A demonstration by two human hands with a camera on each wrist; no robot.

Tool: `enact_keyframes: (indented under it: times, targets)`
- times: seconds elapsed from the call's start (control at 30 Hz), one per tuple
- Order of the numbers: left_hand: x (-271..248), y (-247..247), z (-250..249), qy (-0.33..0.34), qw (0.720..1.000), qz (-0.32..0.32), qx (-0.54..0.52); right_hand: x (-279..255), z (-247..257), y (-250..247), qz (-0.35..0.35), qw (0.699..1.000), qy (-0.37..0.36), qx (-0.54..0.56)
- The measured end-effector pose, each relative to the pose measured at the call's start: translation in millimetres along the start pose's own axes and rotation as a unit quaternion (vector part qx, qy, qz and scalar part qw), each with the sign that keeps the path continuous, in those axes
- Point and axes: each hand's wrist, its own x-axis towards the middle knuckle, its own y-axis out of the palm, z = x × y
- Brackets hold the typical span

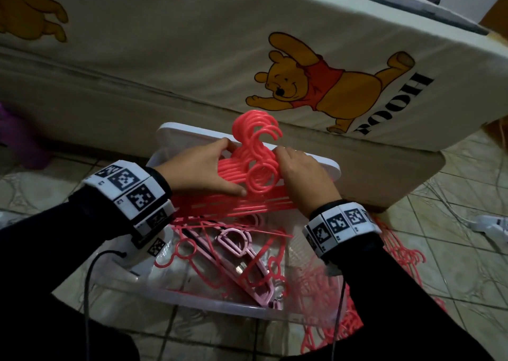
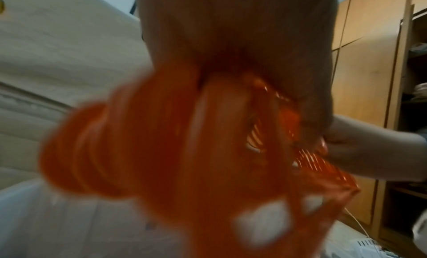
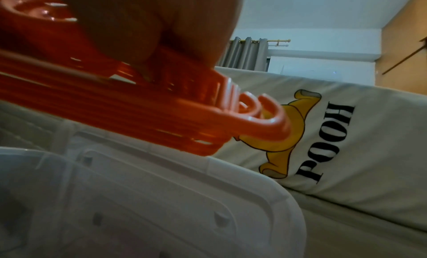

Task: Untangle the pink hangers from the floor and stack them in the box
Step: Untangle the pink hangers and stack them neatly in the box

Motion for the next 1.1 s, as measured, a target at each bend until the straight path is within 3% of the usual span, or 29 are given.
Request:
enact_keyframes:
  times: [0.1, 0.2, 0.37, 0.57, 0.63, 0.73, 0.8, 0.9, 1.0, 1.1]
  targets:
    - [0.0, 2.9, 5.1, 0.007, 0.998, -0.001, 0.065, 1.4, 0.7, -0.8, 0.015, 1.0, 0.006, -0.004]
    - [-1.4, 9.3, 6.2, 0.033, 0.976, -0.082, 0.201, 3.3, 2.7, 2.0, 0.025, 0.999, 0.029, 0.016]
    - [0.2, 6.5, 9.2, -0.005, 0.977, -0.078, 0.199, 2.3, -0.7, 1.8, 0.056, 0.976, 0.08, 0.194]
    - [-0.6, -10.2, 21.1, -0.022, 0.974, -0.129, 0.187, -13.5, -28.7, -13.0, -0.001, 0.99, 0.098, 0.101]
    - [-0.3, -14.8, 20.6, -0.016, 0.971, -0.159, 0.178, -18.3, -31.1, -10.8, 0.088, 0.991, 0.099, 0.026]
    - [2.0, -18.4, 20.0, -0.006, 0.966, -0.189, 0.176, -24.7, -17.2, 18.7, 0.275, 0.958, 0.069, -0.036]
    - [3.1, -18.1, 18.5, -0.004, 0.965, -0.2, 0.17, -31.0, -2.1, 52.1, 0.346, 0.937, 0.025, -0.045]
    - [3.0, -15.4, 14.2, 0.001, 0.958, -0.213, 0.193, -43.4, 20.4, 108.9, 0.378, 0.925, -0.032, -0.037]
    - [1.9, -15.2, 10.6, 0.008, 0.95, -0.203, 0.236, -58.0, 32.2, 152.1, 0.391, 0.92, -0.015, -0.019]
    - [-0.1, -15.1, 11.0, 0.012, 0.951, -0.203, 0.232, -68.1, 34.6, 181.0, 0.429, 0.901, -0.045, -0.043]
